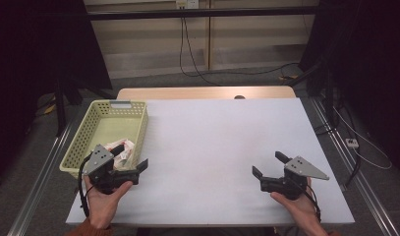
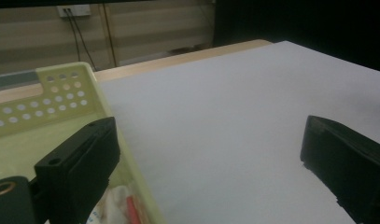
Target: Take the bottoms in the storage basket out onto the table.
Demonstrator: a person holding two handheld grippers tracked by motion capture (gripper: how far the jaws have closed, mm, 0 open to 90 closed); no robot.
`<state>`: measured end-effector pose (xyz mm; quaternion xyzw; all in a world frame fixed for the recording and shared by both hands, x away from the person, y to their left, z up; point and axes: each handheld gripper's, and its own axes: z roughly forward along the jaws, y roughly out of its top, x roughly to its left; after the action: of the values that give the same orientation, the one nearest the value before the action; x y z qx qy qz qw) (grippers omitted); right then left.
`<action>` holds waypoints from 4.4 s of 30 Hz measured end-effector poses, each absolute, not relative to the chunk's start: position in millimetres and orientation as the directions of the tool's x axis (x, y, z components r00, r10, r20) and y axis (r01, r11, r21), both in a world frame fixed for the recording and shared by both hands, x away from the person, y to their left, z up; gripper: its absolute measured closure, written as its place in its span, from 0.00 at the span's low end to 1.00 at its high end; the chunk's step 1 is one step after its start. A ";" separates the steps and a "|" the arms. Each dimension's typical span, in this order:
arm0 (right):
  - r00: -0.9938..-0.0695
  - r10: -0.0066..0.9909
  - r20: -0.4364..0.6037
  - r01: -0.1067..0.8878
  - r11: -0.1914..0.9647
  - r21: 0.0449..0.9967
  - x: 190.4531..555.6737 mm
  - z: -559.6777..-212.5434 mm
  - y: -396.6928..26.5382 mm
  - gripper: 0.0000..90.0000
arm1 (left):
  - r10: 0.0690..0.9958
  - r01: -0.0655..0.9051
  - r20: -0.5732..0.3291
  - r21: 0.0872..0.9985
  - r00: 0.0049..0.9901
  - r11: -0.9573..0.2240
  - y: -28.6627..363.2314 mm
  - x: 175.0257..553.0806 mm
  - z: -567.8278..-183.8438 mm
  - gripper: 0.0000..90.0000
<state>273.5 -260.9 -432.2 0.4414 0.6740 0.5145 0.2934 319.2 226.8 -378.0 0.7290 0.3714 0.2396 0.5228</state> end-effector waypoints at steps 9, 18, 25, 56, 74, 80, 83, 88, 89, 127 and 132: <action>-0.447 0.893 0.054 0.292 0.089 0.952 273.0 -432.4 -259.4 0.04 | 0.791 0.294 -0.022 0.934 0.611 -0.201 232.8 323.4 -366.2 0.05; -0.448 0.892 0.064 0.301 0.083 0.950 272.7 -432.5 -257.3 0.04 | 0.793 0.312 -0.008 0.922 0.609 -0.229 238.1 331.5 -355.6 0.06; -0.449 0.891 0.065 0.303 0.084 0.949 273.2 -432.7 -257.4 0.04 | 0.804 0.319 -0.001 0.918 0.595 -0.235 242.2 342.2 -345.8 0.06; -0.458 0.887 0.066 0.306 0.088 0.948 273.2 -433.0 -256.7 0.04 | 0.868 0.442 -0.009 0.863 0.496 -0.244 254.4 397.9 -339.2 0.05; -0.464 0.883 0.072 0.316 0.089 0.944 274.0 -434.2 -255.5 0.04 | 0.874 0.577 -0.016 0.757 0.486 -0.307 255.5 439.5 -360.3 0.06; -0.462 0.884 0.069 0.318 0.093 0.943 274.6 -434.6 -255.9 0.04 | 0.870 0.630 -0.017 0.697 0.493 -0.343 255.4 453.7 -371.1 0.08; -0.462 0.884 0.071 0.318 0.091 0.944 274.4 -434.5 -255.9 0.04 | 0.884 0.666 -0.017 0.665 0.468 -0.339 257.5 462.6 -375.2 0.08; -0.462 0.884 0.074 0.320 0.089 0.943 274.1 -434.6 -256.6 0.04 | 0.893 0.712 -0.025 0.614 0.449 -0.340 265.8 467.0 -381.2 0.08; -0.462 0.884 0.074 0.320 0.089 0.943 274.0 -434.6 -256.6 0.04 | 0.893 0.712 -0.025 0.614 0.449 -0.340 265.8 467.0 -381.2 0.08; -0.466 0.882 0.068 0.321 0.097 0.942 274.9 -435.4 -256.4 0.04 | 0.889 0.867 -0.060 0.257 0.455 -0.426 258.6 490.2 -428.2 0.25; -0.470 0.880 0.067 0.320 0.099 0.942 273.1 -434.9 -255.8 0.04 | 0.886 0.865 -0.067 0.265 0.458 -0.427 258.9 488.5 -425.9 0.37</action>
<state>273.1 -255.8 -434.9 0.4357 0.6887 0.5105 0.2745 488.5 258.9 -425.9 0.8436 0.5189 0.0412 0.1318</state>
